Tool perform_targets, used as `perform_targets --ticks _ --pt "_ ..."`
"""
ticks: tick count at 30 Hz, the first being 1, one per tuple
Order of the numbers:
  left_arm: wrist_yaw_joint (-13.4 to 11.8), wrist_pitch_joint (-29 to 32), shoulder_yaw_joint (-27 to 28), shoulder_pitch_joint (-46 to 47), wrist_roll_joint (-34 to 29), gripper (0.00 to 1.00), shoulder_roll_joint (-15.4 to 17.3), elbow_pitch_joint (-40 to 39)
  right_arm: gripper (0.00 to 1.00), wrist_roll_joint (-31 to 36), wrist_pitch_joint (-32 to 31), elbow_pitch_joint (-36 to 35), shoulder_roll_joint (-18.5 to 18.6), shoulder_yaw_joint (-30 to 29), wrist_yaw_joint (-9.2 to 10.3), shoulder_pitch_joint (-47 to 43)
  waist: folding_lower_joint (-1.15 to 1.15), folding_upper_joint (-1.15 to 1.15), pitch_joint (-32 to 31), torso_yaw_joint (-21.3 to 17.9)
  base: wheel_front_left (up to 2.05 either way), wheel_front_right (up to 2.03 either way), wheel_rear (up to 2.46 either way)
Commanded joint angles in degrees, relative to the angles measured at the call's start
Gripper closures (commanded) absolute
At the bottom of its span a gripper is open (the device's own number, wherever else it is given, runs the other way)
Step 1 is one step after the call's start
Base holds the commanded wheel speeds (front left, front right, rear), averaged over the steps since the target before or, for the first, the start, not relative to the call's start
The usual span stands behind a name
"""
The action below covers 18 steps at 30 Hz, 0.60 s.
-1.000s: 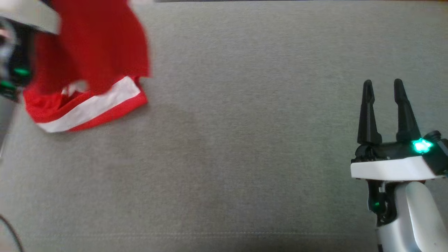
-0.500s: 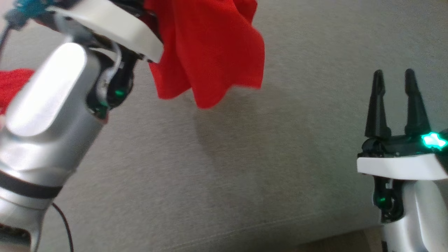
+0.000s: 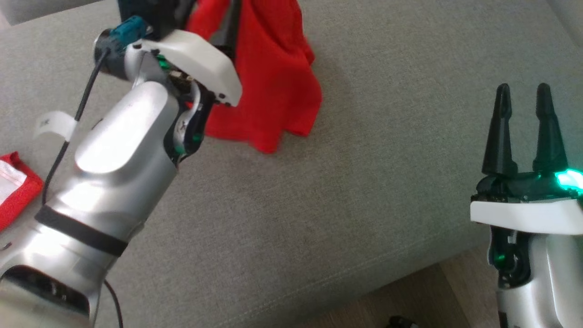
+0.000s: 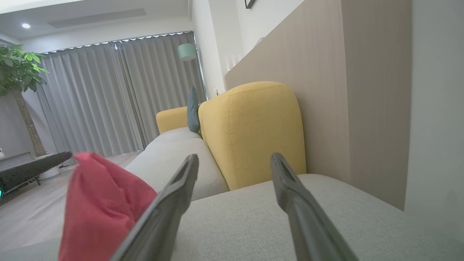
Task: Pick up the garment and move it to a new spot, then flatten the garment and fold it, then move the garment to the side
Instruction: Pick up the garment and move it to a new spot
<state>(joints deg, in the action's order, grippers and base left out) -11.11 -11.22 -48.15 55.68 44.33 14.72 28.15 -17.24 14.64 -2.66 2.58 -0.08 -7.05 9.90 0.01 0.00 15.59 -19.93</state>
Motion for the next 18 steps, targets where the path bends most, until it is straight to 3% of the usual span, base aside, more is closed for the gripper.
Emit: perform_targets --ticks 1,9,18 --pt "-0.2 -1.2 2.8 2.9 -0.9 0.0 1.2 -0.2 0.0 -0.6 0.4 -2.1 0.3 1.5 -0.44 1.7 -0.01 0.0 0.1 0.0 0.0 0.0 0.0" --pt "1.7 -3.7 8.1 1.7 -1.3 0.0 3.6 3.1 0.0 0.9 0.4 -1.7 0.3 0.8 -0.44 1.0 -0.01 0.0 -1.7 4.0 0.0 0.0 0.0" --pt "2.0 -3.8 17.0 -13.1 -9.6 0.0 7.9 -9.7 0.0 4.4 0.4 -0.7 0.3 -0.3 -0.44 -0.1 -0.01 0.0 -4.7 12.3 0.0 0.0 0.0"
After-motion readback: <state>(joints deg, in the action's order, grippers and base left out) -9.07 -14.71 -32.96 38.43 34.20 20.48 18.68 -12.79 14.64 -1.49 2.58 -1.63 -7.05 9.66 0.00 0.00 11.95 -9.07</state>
